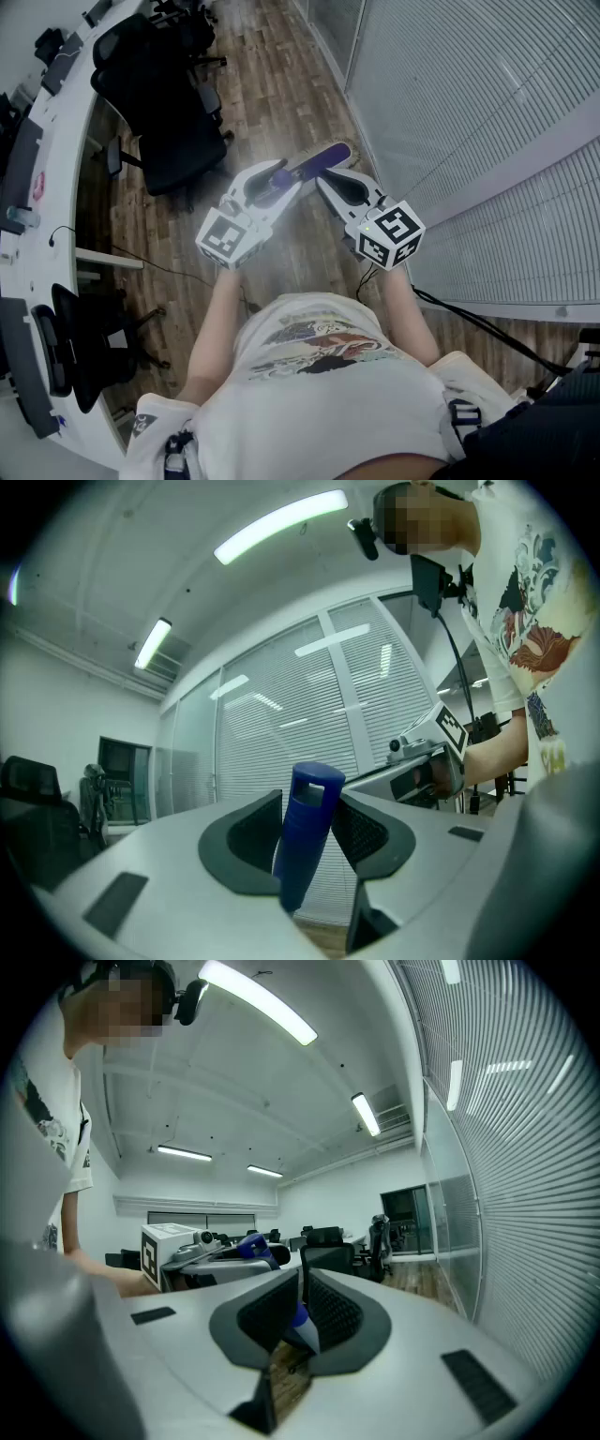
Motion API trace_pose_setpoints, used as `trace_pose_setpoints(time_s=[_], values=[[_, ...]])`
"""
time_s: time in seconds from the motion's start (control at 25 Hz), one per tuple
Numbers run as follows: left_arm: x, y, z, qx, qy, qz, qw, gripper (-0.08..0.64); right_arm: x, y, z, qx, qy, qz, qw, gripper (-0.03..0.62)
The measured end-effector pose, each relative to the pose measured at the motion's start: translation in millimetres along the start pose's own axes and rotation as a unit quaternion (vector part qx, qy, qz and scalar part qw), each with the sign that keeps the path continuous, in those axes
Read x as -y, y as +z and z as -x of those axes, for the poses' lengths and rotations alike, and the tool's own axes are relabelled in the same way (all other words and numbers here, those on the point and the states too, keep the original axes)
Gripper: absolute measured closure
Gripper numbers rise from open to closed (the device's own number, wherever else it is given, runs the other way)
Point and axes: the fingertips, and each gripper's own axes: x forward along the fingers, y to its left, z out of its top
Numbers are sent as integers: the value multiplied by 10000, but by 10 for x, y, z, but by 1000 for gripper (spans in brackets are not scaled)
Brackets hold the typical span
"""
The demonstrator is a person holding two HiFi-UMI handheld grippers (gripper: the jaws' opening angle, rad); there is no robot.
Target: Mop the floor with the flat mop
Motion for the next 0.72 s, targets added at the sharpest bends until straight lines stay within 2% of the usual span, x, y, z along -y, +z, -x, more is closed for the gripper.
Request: trace_pose_setpoints(time_s=[0.4,0.72], values=[[56,34,-59,104,-85,13,9999,417,-7,-37,-37,-133,-9,106,9999,545],[54,11,-90,41,-92,34,9999,417,100,-59,-33,-140,-29,-194,9997,545]])
